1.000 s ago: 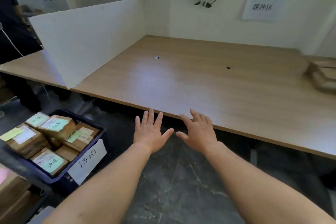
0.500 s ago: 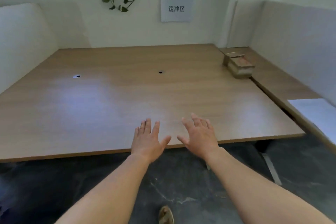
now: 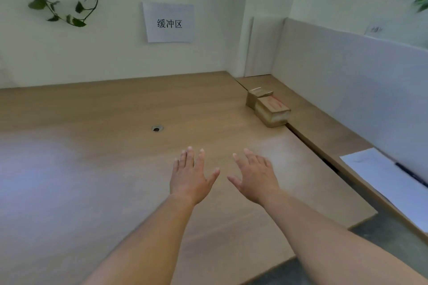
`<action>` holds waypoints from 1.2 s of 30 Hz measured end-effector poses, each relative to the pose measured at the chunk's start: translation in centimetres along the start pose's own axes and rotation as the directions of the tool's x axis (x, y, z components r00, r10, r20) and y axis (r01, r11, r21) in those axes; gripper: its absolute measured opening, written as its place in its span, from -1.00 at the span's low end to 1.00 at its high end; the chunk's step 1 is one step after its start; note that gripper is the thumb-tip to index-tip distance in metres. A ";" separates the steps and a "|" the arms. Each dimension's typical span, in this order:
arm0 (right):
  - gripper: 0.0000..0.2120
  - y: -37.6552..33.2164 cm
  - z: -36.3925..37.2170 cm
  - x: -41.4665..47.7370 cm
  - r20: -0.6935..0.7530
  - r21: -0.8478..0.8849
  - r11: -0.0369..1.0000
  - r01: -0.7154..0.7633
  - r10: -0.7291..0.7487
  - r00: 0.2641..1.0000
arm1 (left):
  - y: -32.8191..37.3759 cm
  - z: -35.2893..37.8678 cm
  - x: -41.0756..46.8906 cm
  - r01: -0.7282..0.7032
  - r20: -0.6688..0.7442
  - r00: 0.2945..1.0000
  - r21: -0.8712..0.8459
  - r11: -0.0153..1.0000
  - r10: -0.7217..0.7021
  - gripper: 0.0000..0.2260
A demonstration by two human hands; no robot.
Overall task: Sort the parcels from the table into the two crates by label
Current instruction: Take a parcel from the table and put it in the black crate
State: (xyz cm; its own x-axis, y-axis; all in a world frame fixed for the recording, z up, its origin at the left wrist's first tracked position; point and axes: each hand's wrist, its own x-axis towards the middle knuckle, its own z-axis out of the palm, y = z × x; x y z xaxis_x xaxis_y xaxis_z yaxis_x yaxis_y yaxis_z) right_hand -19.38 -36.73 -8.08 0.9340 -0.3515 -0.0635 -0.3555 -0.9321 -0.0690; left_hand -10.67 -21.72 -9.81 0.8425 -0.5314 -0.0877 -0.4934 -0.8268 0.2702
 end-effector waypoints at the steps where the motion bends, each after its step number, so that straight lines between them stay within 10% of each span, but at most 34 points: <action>1: -0.35 0.5 0.1 0.8 0.001 -0.004 1.000 -0.012 0.012 1.000 | 0.1 0.2 1.2 -0.009 0.008 1.000 -0.006 1.000 0.009 -0.33; 36: -0.37 36.6 0.5 36.8 0.024 0.329 0.936 -0.128 0.127 0.992 | 27.5 8.1 40.6 0.235 0.150 0.969 -0.295 0.926 -0.198 -0.33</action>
State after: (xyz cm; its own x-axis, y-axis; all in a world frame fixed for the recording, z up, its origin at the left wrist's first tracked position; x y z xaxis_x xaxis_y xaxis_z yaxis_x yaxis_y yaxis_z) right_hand 1.99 -83.77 -13.43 0.8800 -0.4653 -0.0961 -0.4640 -0.7984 -0.3838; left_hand 8.23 -67.56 -13.69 0.8815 -0.3783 -0.2825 -0.1947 -0.8364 0.5123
